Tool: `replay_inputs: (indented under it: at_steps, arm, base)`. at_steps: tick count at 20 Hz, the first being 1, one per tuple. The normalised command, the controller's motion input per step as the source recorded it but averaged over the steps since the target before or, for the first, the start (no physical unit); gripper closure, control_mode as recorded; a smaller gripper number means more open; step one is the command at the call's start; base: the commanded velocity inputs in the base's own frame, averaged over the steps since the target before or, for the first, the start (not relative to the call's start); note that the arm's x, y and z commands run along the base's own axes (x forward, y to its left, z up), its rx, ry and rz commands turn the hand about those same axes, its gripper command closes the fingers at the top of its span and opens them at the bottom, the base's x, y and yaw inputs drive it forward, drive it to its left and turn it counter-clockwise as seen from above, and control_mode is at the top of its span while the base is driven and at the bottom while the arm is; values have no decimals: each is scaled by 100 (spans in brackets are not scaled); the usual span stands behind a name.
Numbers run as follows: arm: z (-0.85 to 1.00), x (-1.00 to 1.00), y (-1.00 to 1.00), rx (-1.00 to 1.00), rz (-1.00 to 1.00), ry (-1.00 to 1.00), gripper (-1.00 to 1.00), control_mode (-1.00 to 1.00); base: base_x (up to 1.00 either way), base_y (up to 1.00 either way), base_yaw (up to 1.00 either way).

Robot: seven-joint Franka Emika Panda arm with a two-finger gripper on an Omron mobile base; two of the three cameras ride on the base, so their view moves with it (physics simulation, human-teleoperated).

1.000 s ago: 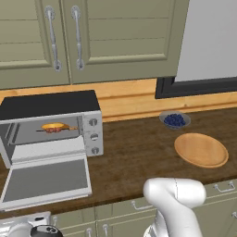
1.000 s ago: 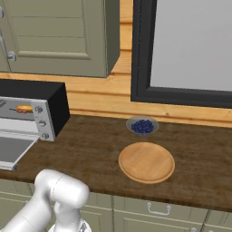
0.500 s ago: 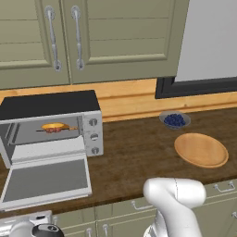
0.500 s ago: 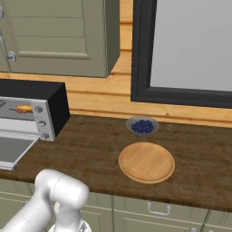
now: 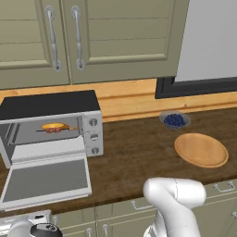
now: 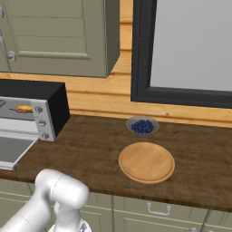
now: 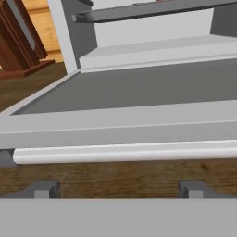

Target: Pick up the kebab skewer and baguette bread, and place them inside the toaster oven. Close the toaster oven door and start by setting the timer.

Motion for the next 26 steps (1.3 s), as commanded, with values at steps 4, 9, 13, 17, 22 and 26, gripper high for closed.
replay_inputs:
  at_steps: [4, 9, 13, 17, 22, 26]
  arm:
    - [-18, 10, 0, 0, 0, 0, -100, -100]
    - [-15, 13, 0, 0, 0, 0, -100, -100]
    - [-19, 4, 0, 0, 0, 0, -100, -100]
    - [-17, 9, 0, 0, 0, 0, -100, -100]
    - [-13, 18, 0, 0, 0, 0, -100, -100]
    - [-15, 18, 0, 0, 0, 0, -100, -100]
  base:
    - [0, 0, 0]
    - [0, 0, 0]
    - [0, 0, 0]
    - [0, 0, 0]
    - [0, 0, 0]
    - [0, 0, 0]
